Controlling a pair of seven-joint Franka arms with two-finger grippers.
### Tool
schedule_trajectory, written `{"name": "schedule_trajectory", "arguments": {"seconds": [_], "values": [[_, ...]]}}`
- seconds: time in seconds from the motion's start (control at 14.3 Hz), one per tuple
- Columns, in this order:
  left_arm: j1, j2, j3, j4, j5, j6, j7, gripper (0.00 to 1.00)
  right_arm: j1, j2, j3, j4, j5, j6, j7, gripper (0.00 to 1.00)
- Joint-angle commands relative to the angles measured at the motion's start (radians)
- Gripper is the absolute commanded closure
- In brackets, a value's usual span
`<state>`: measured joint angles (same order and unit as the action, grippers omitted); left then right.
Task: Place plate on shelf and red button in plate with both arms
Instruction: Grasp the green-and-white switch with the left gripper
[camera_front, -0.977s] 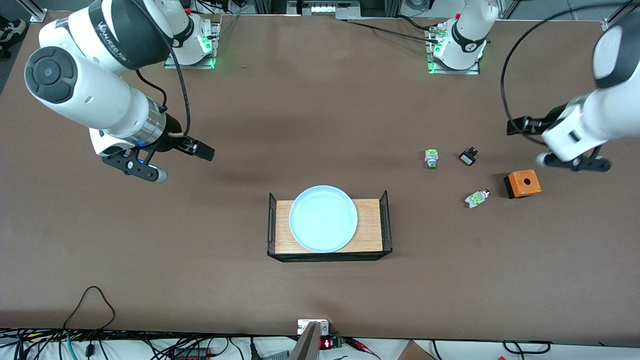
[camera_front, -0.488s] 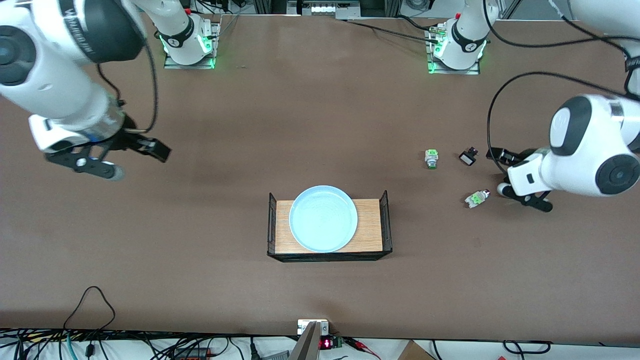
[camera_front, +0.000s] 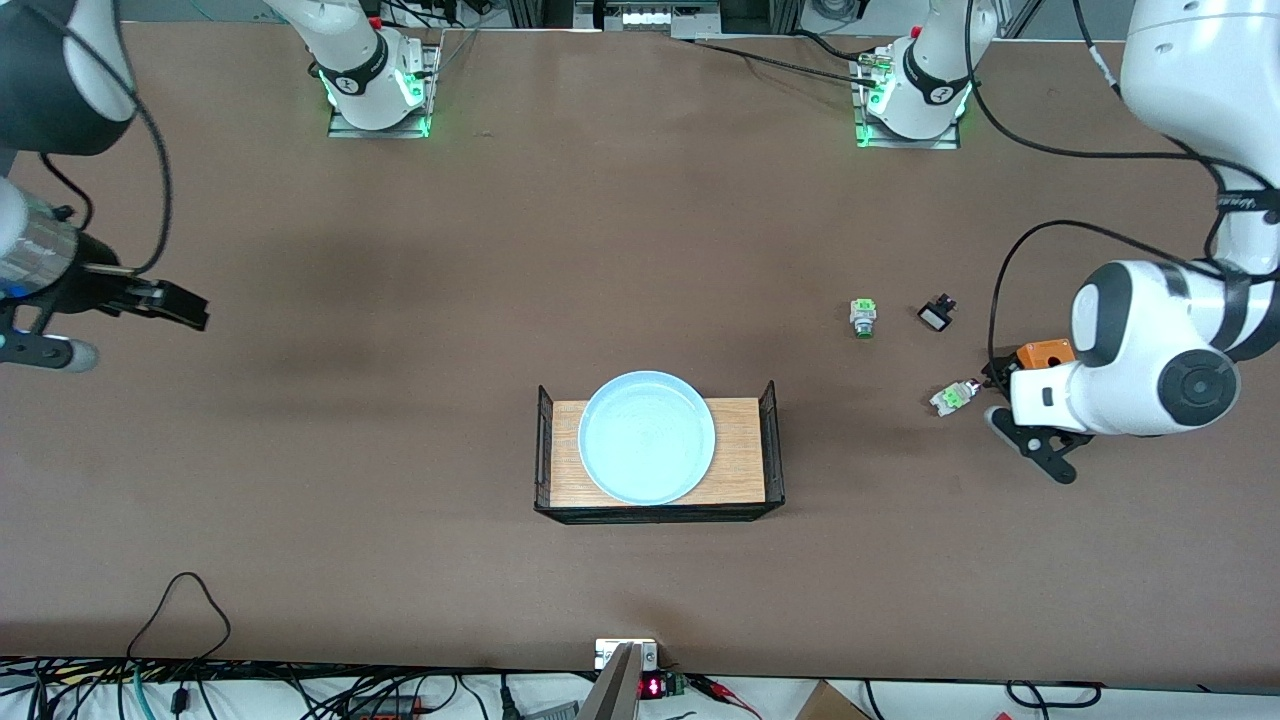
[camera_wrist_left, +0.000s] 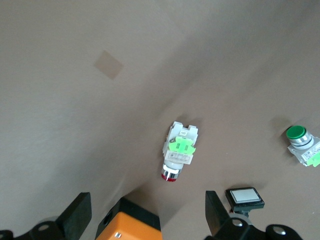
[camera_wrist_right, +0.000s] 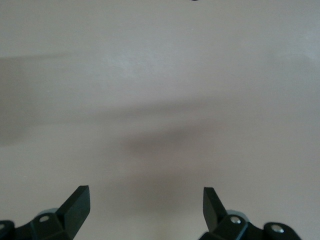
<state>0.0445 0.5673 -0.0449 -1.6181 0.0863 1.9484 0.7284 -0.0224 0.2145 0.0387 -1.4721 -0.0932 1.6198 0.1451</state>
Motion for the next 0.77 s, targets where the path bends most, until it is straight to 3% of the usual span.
{"name": "schedule_trajectory", "arguments": {"seconds": [0.0,0.14,0.49,0.7], "values": [[-0.017,0.006,-0.004,-0.055,0.024,0.026,0.049,0.00,-0.025,-0.049,0.000,-0.068,0.015,0.006,-0.076,0.00],[-0.018,0.014,-0.004,-0.078,0.024,0.068,0.063,0.00,-0.019,-0.087,0.003,-0.115,0.017,0.034,-0.076,0.00],[-0.003,-0.009,-0.004,-0.249,0.024,0.279,0.117,0.00,-0.019,-0.188,0.004,-0.253,0.017,0.106,-0.078,0.00],[-0.005,-0.009,-0.006,-0.284,0.023,0.340,0.146,0.00,-0.024,-0.240,0.003,-0.303,0.017,0.104,-0.079,0.00]]}}
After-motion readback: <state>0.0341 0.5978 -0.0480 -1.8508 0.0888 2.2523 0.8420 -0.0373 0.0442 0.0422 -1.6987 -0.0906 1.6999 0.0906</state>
